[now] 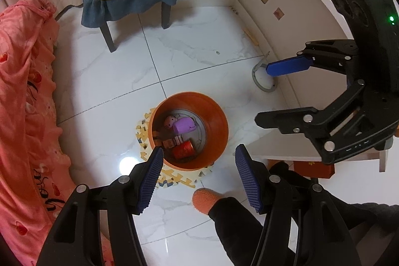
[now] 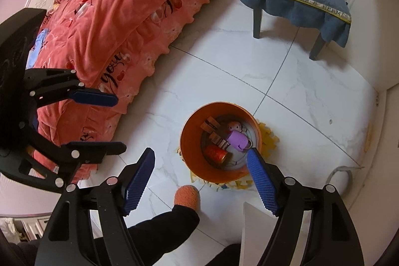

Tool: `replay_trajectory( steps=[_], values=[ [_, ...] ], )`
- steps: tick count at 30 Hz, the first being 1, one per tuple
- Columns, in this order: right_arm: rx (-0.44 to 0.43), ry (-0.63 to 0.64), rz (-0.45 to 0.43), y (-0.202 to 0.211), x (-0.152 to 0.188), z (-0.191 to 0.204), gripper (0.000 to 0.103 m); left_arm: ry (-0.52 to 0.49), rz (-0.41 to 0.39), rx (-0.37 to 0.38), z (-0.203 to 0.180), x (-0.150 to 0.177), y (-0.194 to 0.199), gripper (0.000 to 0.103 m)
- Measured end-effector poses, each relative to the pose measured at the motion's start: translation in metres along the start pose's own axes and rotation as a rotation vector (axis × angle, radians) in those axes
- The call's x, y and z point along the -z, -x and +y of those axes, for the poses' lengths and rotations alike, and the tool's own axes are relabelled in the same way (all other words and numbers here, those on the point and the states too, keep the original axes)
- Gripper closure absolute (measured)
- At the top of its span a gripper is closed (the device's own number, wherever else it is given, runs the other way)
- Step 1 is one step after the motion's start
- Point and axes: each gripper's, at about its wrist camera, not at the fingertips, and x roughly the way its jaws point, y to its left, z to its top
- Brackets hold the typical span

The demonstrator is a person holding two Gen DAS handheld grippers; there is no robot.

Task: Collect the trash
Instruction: 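Move both open tools back over the desk mat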

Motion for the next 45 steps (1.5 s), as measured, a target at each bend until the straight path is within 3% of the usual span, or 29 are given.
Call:
replay_trajectory(
  steps=[5, 6, 8, 14, 17, 22, 24, 29, 45],
  values=[
    [-0.009, 0.017, -0.019, 0.028, 0.014, 0.009, 0.022, 0.009, -0.027, -0.011, -0.011, 0.002, 0.022, 0.04],
    [-0.009, 0.012, -0.03, 0.037, 0.018, 0.01, 0.022, 0.006, -0.034, -0.015, -0.014, 0.002, 0.026, 0.033],
    [-0.025, 0.007, -0.056, 0.055, 0.024, 0.012, 0.022, -0.007, -0.062, -0.033, -0.024, 0.001, 0.04, 0.03],
    [-0.03, 0.006, -0.182, 0.131, 0.047, 0.017, 0.014, -0.03, -0.142, -0.066, -0.059, -0.003, 0.087, 0.03],
    [-0.029, 0.0, -0.222, 0.165, 0.06, 0.016, 0.013, -0.054, -0.19, -0.085, -0.082, -0.006, 0.109, 0.023],
    [0.002, -0.006, -0.297, 0.223, 0.089, 0.008, 0.008, -0.116, -0.243, -0.106, -0.126, -0.012, 0.136, 0.02],
    [0.022, -0.015, -0.325, 0.245, 0.103, 0.002, 0.008, -0.135, -0.267, -0.114, -0.143, -0.013, 0.145, 0.016],
    [0.063, -0.06, -0.399, 0.295, 0.141, -0.02, 0.008, -0.188, -0.315, -0.112, -0.186, -0.018, 0.164, 0.016],
    [0.188, -0.257, -0.577, 0.397, 0.246, -0.116, 0.005, -0.42, -0.367, -0.062, -0.31, -0.066, 0.172, 0.015]
  ],
)
